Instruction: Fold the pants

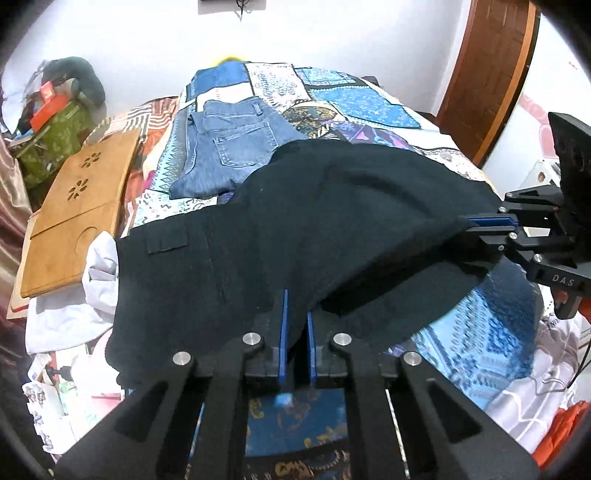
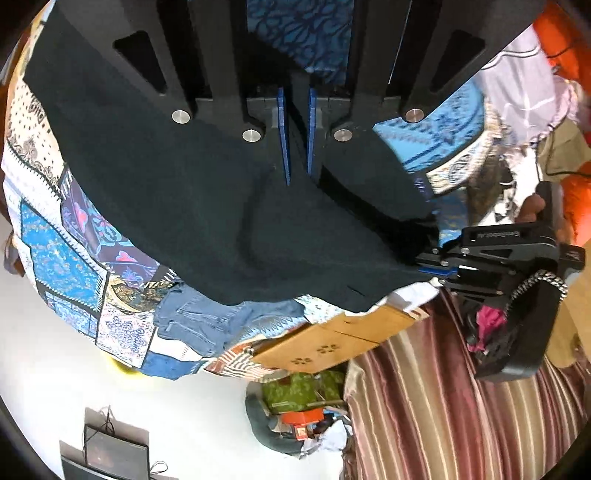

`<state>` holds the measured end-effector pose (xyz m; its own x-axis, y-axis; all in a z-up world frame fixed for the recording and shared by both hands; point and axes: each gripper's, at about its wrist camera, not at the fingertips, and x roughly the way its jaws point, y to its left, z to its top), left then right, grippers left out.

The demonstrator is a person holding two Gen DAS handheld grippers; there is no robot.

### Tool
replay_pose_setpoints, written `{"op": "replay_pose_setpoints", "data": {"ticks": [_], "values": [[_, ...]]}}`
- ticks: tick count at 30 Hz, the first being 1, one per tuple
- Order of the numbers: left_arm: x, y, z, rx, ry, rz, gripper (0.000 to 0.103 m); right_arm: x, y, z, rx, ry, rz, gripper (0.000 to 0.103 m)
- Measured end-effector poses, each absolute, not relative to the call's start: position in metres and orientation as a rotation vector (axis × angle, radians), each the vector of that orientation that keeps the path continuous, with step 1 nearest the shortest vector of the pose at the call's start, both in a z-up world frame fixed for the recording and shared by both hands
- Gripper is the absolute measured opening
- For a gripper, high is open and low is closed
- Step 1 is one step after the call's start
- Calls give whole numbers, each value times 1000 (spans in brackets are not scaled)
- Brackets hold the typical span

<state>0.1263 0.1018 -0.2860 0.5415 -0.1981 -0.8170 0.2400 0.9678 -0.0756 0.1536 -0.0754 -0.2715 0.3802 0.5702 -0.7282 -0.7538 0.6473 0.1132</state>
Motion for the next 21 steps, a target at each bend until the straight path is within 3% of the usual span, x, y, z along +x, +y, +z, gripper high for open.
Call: {"op": "replay_pose_setpoints", "data": {"ticks": [10,13,15,21], "values": [[108,102,-311,-15,1019,-257,9,141,-79,-288,-216,876,858,12],[104,106,-306,-26,1028,-259,14,139,-90,-282,-165,897,861,26],[101,112,-300,-48,1035,-265,22,135,-102,-276,-143,883,838,41],[96,139,-276,-126,1002,-207,35,130,-157,-264,-95,831,686,43]]}}
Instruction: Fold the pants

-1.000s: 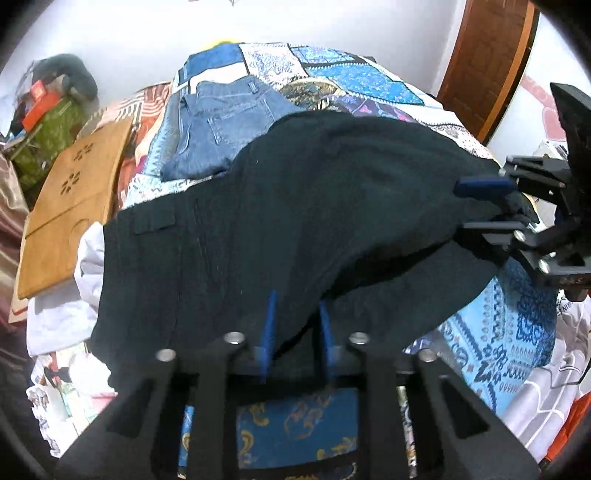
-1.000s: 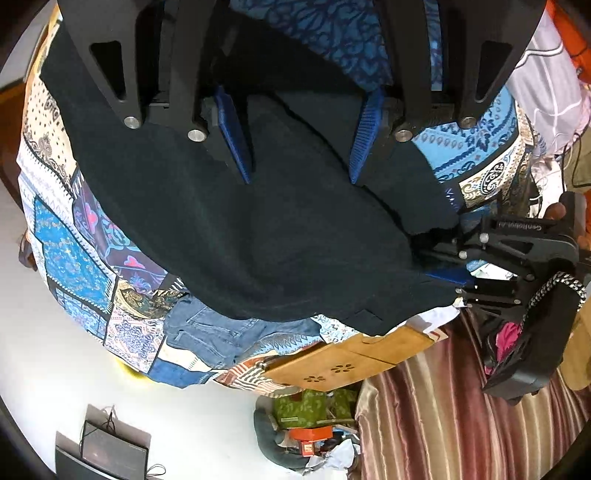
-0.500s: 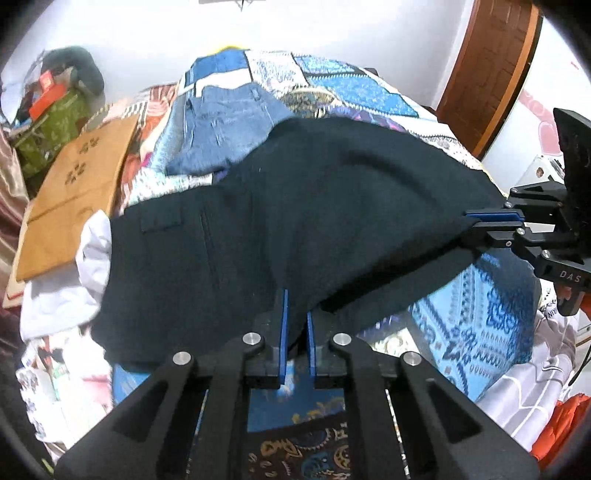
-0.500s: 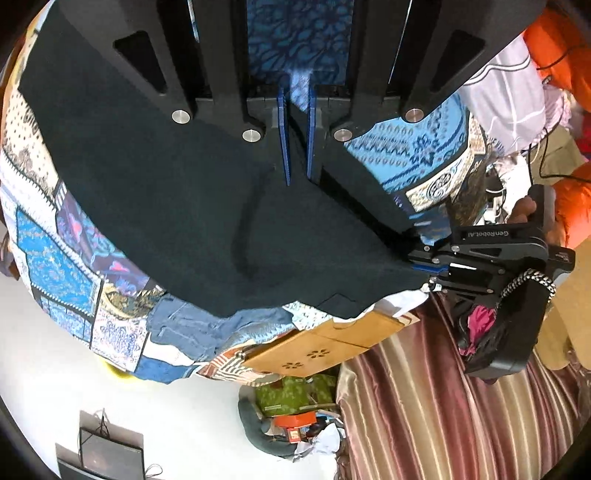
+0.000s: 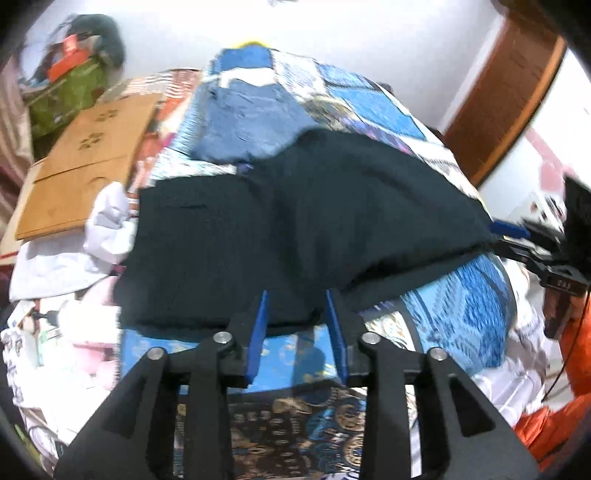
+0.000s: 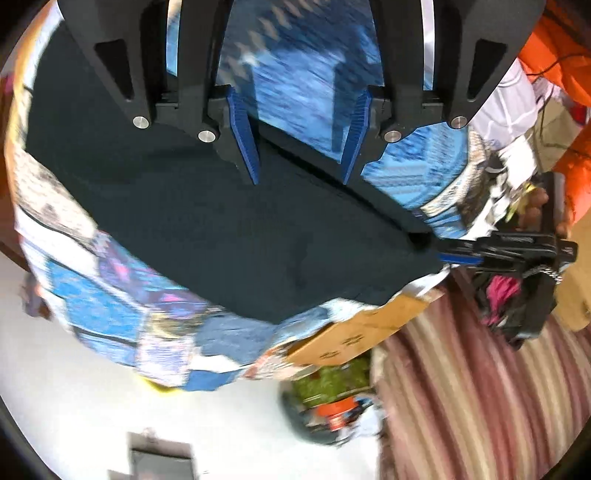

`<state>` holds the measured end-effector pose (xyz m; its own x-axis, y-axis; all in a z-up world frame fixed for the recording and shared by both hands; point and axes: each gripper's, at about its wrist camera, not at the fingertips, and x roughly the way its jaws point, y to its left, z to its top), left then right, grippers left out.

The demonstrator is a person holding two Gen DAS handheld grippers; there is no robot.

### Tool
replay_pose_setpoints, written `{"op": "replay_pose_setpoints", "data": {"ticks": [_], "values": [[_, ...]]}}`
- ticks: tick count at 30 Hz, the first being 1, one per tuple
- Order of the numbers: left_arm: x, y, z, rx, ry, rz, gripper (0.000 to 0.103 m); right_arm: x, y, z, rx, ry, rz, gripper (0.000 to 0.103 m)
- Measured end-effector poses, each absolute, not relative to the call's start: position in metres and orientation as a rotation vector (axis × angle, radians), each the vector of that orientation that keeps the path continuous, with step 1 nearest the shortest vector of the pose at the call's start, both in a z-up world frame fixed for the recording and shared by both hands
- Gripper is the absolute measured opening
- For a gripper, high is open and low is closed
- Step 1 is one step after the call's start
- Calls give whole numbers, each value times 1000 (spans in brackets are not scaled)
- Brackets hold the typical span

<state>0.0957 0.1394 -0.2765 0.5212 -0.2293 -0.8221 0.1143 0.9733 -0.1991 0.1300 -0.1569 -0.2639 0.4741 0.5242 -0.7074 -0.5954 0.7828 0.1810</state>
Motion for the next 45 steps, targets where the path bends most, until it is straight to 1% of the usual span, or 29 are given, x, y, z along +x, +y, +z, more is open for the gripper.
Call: {"op": "replay_pose_setpoints", "data": {"ticks": [3,7,14,17,22,26,28,29,31,32,34,35,38,40,41,43,44,45], "values": [[104,158,-272,-136,989,-109,37,137,-198,-262,-29,820,572,43],[128,182,-282,-184,1011,2,37,153,-258,-269,35,823,402,43],[151,197,-333,-215,1141,106,37,189,-350,-303,126,899,154,43],[151,198,-352,-223,1163,138,37,201,-370,-318,150,930,118,43],[154,189,-356,-175,1163,181,40,207,-381,-343,177,978,96,43],[157,190,-359,-174,1168,199,43,210,-386,-357,164,983,99,43],[159,189,-359,-175,1165,208,44,208,-387,-357,174,970,111,46],[159,189,-360,-172,1164,211,45,210,-388,-358,174,967,112,44],[159,187,-360,-165,1161,219,45,211,-387,-357,154,955,116,33],[159,187,-360,-162,1160,221,45,214,-386,-357,142,948,113,23],[159,186,-360,-157,1160,223,46,212,-381,-355,126,932,132,14],[159,186,-359,-156,1160,223,46,214,-377,-355,95,925,129,11],[160,187,-359,-152,1165,229,48,212,-366,-348,-12,882,105,8],[160,187,-359,-135,1166,249,54,214,-366,-343,-55,860,75,8],[159,187,-359,-120,1165,269,60,216,-367,-340,-74,851,59,7],[157,193,-361,-110,1164,299,62,222,-370,-340,-89,856,45,7],[156,195,-362,-122,1163,301,66,227,-372,-343,-89,874,40,7],[154,200,-363,-152,1162,303,68,231,-371,-346,-92,887,40,7]]}}
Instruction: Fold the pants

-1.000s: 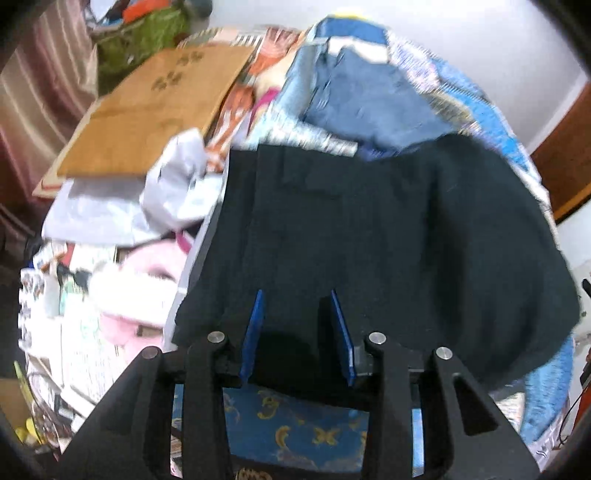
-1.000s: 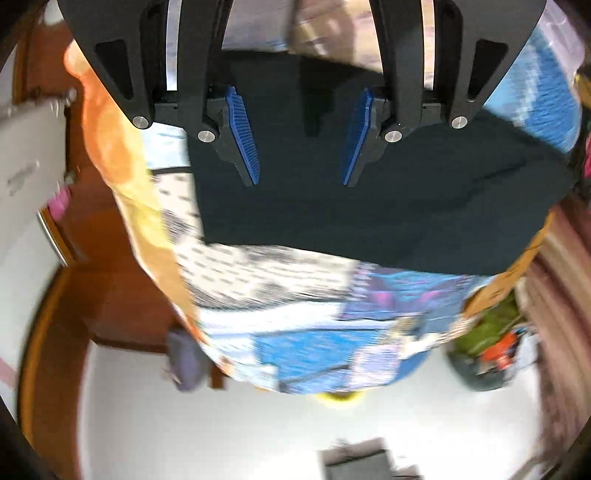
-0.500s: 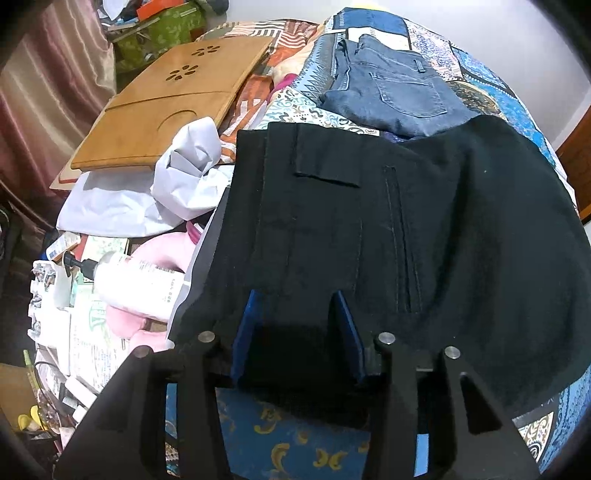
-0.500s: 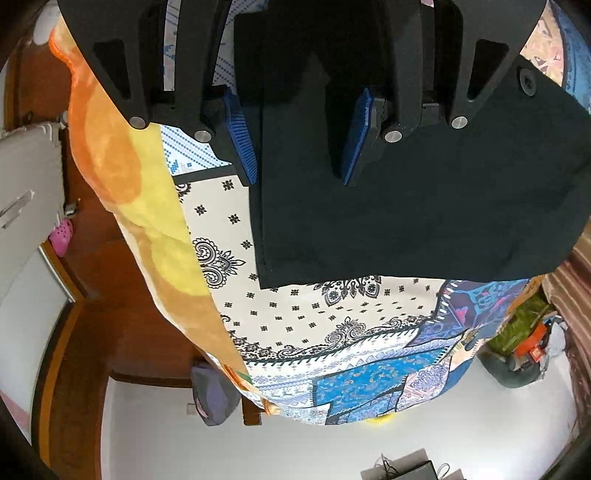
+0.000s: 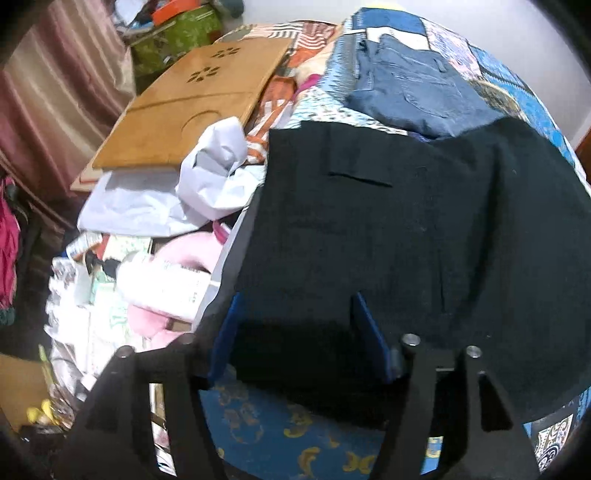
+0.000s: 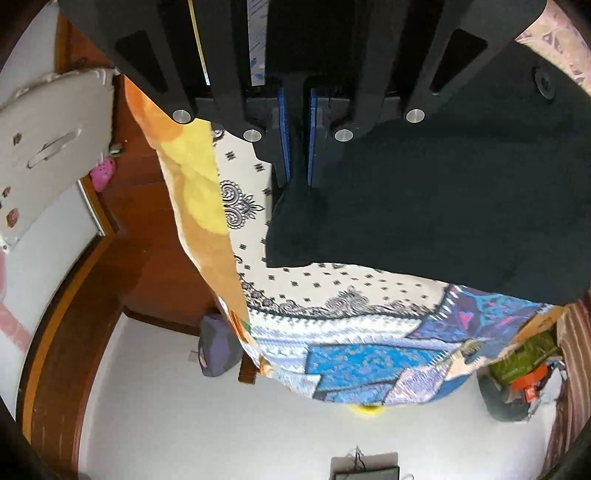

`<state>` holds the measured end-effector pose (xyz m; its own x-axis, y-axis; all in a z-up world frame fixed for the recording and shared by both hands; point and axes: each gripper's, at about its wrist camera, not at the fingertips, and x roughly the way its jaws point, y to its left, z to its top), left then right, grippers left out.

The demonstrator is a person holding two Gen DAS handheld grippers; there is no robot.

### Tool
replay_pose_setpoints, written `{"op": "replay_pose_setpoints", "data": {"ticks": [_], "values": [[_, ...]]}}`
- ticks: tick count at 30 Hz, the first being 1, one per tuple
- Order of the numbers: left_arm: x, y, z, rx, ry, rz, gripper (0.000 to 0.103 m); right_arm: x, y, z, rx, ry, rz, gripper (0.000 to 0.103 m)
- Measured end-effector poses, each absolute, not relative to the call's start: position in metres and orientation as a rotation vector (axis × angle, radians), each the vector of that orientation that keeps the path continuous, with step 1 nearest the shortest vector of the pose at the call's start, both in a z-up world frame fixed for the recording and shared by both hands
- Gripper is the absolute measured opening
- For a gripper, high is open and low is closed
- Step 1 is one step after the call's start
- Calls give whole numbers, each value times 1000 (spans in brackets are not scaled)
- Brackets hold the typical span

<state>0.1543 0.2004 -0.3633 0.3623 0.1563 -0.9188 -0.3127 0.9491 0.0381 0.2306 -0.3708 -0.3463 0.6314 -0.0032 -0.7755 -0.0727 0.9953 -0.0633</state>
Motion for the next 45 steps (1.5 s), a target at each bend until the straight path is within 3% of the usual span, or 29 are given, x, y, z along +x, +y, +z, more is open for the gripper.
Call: {"op": "replay_pose_setpoints", "data": {"ticks": [6,8,13,15,24,33,37,45], "values": [[152,200,-361,-120,1161,289,68,239,-367,-355,-136,950,26,10],[153,196,-357,-76,1165,291,67,238,-376,-349,-110,974,3,19],[153,179,-323,15,1108,257,64,215,-388,-319,-52,943,-3,28],[155,166,-306,30,1069,215,64,202,-390,-309,-1,929,10,43],[184,44,-241,90,931,-136,64,149,-379,-305,251,871,40,60],[211,-77,-279,192,1046,-393,64,128,-393,-349,539,917,-30,61],[216,-108,-307,223,1118,-433,64,128,-401,-363,641,918,-24,61],[221,-146,-314,259,1095,-459,67,141,-403,-368,688,844,-39,65]]}}
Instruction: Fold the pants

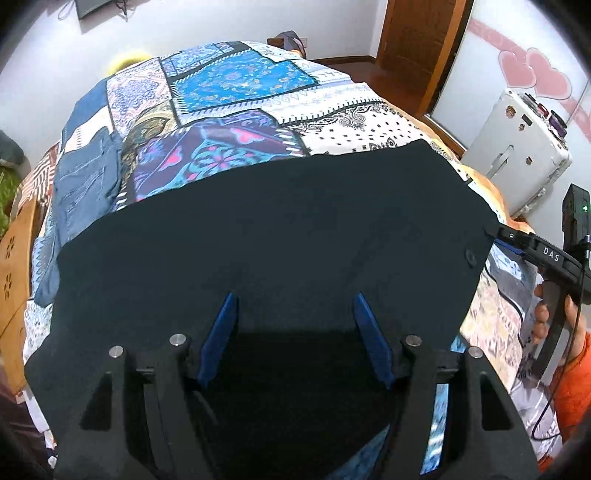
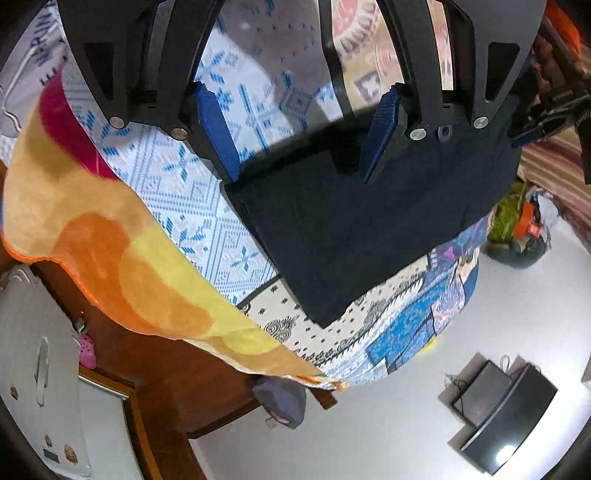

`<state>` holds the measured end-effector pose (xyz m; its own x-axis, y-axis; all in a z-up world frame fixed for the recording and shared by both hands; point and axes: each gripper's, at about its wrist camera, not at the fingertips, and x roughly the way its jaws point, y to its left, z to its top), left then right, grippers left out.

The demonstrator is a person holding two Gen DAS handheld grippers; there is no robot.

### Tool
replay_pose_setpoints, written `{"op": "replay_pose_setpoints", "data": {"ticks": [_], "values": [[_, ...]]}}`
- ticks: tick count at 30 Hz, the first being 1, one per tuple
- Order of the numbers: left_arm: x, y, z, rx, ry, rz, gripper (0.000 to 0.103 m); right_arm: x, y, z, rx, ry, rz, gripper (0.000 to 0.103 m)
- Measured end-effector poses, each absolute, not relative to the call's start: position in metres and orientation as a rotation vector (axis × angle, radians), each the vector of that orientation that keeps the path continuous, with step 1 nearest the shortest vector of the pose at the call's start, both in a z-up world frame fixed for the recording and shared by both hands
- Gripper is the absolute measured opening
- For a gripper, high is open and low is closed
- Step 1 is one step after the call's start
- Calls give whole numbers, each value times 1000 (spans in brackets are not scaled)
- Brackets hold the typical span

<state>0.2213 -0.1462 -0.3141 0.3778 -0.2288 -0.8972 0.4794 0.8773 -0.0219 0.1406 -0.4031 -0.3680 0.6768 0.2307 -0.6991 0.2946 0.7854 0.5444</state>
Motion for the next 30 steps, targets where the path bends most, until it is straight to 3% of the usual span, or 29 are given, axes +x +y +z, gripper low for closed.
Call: {"op": "replay_pose_setpoints", "data": {"ticks": [2,4,6,9,18,30], "values": [[224,-155,-316,276,1084,-452,69,142,-404,-368,697,820,-48,64],[225,-162,-317,292,1073,-451,69,144,-407,-367,691,812,-56,57],[227,-166,-318,297,1070,-455,70,149,-407,-368,671,817,-56,30],[228,-170,-319,305,1068,-457,70,154,-407,-367,676,819,-19,16],[232,-155,-305,222,1067,-457,70,156,-393,-313,578,719,89,12],[224,-87,-244,101,912,-374,70,167,-327,-219,433,547,282,12]]}}
